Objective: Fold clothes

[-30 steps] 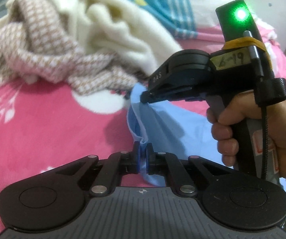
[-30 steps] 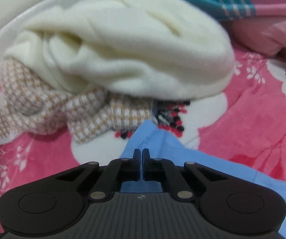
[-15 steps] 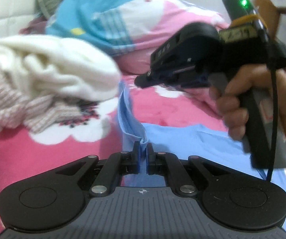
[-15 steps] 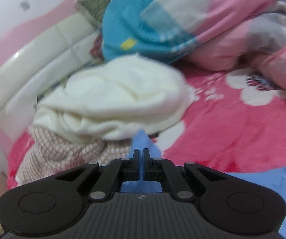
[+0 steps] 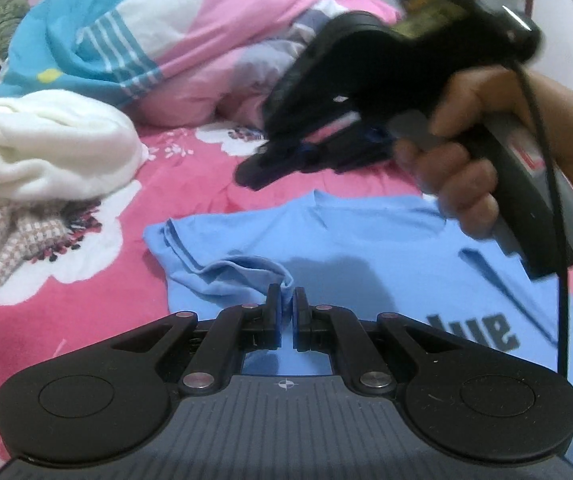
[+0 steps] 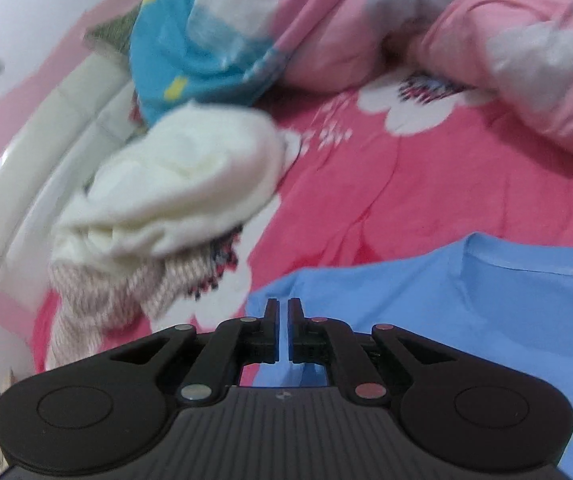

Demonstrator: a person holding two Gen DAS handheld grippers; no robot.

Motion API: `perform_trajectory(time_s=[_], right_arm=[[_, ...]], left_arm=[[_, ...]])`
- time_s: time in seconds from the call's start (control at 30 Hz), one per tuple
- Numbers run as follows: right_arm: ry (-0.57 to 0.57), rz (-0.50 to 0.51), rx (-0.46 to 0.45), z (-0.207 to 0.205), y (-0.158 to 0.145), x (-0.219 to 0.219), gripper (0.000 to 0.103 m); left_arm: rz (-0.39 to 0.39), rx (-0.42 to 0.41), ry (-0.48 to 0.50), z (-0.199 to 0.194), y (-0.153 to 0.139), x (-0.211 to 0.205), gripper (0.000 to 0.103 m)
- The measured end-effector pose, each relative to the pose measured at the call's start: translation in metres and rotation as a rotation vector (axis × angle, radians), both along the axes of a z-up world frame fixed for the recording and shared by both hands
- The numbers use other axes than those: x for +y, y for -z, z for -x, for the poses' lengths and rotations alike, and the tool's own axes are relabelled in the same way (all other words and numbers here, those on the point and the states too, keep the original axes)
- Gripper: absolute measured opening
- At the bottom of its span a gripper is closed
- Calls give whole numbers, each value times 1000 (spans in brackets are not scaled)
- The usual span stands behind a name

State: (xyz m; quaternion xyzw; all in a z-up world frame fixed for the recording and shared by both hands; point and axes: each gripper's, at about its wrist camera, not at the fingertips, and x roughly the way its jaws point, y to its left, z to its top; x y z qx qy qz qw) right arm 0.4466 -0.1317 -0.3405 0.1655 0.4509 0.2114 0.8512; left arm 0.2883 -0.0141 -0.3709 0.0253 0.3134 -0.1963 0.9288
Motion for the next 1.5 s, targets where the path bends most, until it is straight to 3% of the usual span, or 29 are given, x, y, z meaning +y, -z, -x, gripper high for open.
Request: perform_trajectory(time_s=[0.13,0.23,0.4,0.53,0.63,0.67,0.83,1.0,1.17,1.37,1.43,1.5], right_arm=[[-153,138,-36,-13,7,39,8],[-222,225,-26,-20,19,63,18],[-239,287,-27,-20,26,80,35],[-211,331,-21,-22,33,83,31],[-172,298,-8,-27,37,73,4],[-149,274,-6,-27,35,67,3],[-21,131,-68,-12,5,27,2],[108,52,-113,9,-15,-22,2],[233,12,-52,15,4,-65,2],[245,56,42,15,41,-75,8],[268,89,60,18,46,-79,8],[288,94,47,24,40,-85,8]], left_arm=[[-41,7,19,4,7,-1,3],[-57,11,23,7,11,-2,3],[-70,27,28,11,19,-1,3],[-89,30,38,13,25,-2,3],[-93,31,38,13,27,0,3],[-95,30,38,13,27,1,3],[-72,3,42,18,20,6,3],[-34,-38,74,23,9,9,3],[-37,-42,110,24,11,4,3],[-67,27,158,24,25,-1,5],[-43,57,192,27,23,2,8],[-14,67,202,31,18,12,20]])
